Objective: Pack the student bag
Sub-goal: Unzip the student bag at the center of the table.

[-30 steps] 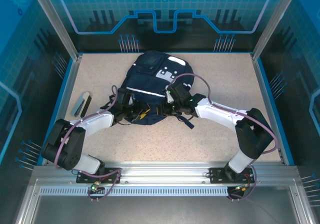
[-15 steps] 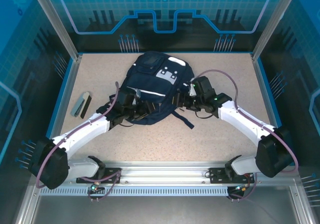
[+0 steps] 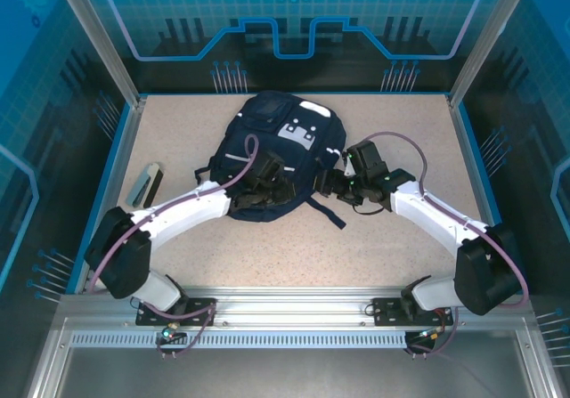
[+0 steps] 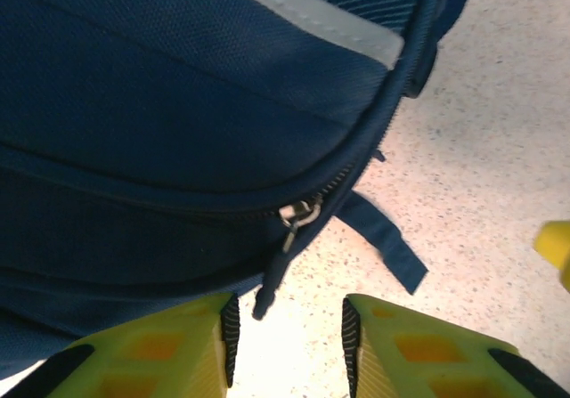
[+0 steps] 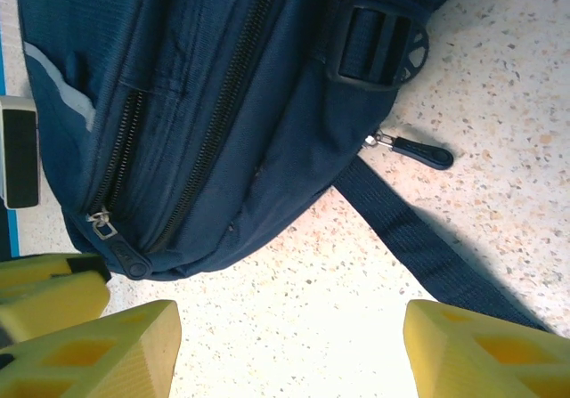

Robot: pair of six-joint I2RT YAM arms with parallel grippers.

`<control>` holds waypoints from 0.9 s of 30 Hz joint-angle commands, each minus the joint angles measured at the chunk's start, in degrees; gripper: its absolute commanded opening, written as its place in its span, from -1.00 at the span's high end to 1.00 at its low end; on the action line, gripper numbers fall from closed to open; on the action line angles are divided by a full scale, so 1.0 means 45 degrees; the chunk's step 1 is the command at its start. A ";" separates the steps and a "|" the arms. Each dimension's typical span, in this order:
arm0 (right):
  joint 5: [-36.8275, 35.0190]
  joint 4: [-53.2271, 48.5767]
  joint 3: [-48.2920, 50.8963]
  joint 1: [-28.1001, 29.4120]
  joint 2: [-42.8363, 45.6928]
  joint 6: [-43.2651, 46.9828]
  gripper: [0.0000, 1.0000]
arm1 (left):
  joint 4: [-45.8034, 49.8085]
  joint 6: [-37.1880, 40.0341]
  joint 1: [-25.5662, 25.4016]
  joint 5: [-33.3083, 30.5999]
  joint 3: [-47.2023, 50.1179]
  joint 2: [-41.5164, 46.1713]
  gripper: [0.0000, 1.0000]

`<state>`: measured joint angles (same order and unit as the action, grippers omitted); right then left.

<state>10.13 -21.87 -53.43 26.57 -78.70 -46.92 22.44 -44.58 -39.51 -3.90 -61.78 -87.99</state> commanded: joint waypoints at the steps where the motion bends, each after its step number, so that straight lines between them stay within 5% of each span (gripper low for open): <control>1: 0.0338 -0.0018 0.0153 -0.0142 0.0140 -0.0277 -0.35 | 0.0324 0.0297 -0.0091 -0.0415 -0.0619 -0.0373 0.29; 16: 0.0600 0.0221 0.0292 -0.0085 -0.0102 -0.0443 -0.34 | 0.1049 0.0003 -0.0085 -0.1555 -0.1446 -0.1667 0.48; 24: 0.0685 0.0231 0.0069 0.0157 -0.0504 -0.0477 -0.34 | 0.1282 0.0256 -0.0074 -0.1667 -0.1662 -0.1635 0.99; 27: 0.0965 0.0533 -0.0117 0.0391 -0.0833 -0.0730 -0.32 | 0.1520 0.0716 -0.0079 -0.1779 -0.1648 -0.1278 1.00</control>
<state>12.53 -21.19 -52.45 27.07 -80.79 -48.64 26.94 -43.64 -39.92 -8.95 -68.07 -95.33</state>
